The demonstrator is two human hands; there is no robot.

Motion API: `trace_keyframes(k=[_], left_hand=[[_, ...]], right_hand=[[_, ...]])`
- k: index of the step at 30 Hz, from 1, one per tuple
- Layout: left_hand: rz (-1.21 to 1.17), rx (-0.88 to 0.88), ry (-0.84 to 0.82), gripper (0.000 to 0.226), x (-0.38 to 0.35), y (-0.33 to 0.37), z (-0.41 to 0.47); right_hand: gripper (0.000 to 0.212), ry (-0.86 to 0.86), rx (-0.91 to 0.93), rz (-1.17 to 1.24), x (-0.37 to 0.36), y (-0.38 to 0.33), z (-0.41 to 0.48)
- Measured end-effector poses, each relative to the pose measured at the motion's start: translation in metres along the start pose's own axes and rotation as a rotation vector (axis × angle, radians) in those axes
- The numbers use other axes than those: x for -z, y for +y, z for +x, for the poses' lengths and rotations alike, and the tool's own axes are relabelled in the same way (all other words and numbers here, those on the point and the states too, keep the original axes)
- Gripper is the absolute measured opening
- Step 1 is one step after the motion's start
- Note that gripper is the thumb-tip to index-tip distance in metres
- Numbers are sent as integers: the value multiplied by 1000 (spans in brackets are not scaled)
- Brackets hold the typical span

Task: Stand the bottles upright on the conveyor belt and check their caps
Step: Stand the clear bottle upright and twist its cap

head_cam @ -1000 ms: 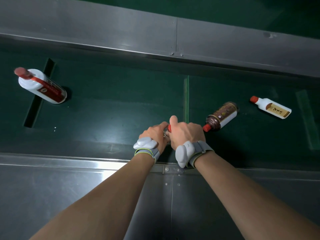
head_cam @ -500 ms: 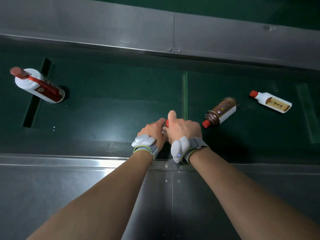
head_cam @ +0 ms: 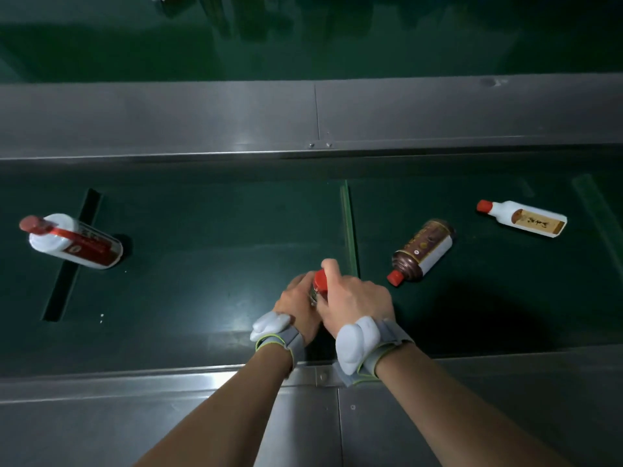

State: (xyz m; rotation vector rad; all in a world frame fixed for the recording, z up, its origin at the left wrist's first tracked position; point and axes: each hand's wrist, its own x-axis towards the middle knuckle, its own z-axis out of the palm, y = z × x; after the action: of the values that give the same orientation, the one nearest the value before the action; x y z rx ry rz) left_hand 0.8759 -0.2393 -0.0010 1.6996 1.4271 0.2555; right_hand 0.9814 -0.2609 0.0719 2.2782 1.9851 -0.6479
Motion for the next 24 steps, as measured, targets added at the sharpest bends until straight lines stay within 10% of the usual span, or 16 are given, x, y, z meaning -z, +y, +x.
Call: trace_keyframes(k=[24], left_hand=[[103,120,212,38,-4,55,116]], right_hand=[[40,-74,-122,-55,3,89,23]])
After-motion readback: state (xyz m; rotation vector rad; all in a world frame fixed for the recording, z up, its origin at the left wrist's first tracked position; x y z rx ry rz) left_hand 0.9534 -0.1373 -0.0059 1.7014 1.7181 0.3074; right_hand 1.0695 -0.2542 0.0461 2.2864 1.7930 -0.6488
